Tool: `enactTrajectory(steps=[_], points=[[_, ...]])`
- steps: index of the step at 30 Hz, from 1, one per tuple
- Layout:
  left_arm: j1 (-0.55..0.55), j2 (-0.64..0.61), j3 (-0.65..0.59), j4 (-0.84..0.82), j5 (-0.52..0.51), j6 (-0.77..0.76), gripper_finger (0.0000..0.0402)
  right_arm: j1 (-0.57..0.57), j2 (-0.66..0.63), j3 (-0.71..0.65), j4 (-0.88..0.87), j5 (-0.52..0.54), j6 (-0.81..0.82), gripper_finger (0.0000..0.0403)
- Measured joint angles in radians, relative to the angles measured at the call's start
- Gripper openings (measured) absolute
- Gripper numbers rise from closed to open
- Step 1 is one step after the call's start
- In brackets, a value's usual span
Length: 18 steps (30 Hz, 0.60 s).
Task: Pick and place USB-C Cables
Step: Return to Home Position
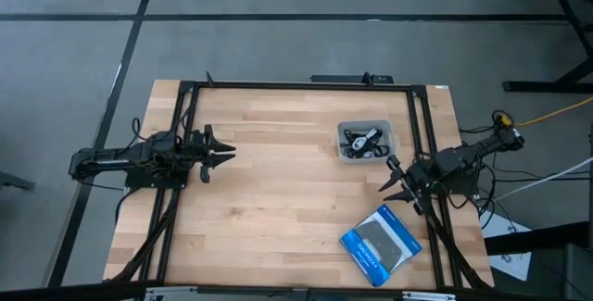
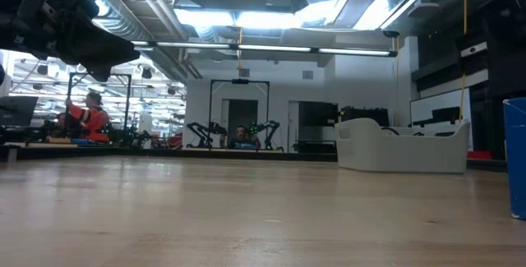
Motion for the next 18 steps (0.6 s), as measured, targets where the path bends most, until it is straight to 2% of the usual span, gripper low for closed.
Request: enactTrajectory(steps=[5, 10, 15, 18], points=[[0.000, 0.000, 0.000, 0.000, 0.000, 0.000, 0.0099, 0.022, 0.015, 0.000, 0.000, 0.002, 0.005, 0.0129], [0.000, 0.000, 0.000, 0.000, 0.000, 0.000, 0.0099, 0.025, -0.047, 0.000, 0.022, 0.002, -0.045, 0.0129], [0.000, 0.000, 0.000, 0.000, 0.000, 0.000, 0.0099, -0.014, -0.052, 0.001, 0.102, 0.004, -0.060, 0.0129], [0.000, 0.000, 0.000, 0.001, 0.000, 0.000, 0.0099, -0.041, -0.052, 0.000, 0.072, 0.004, -0.072, 0.0129]])
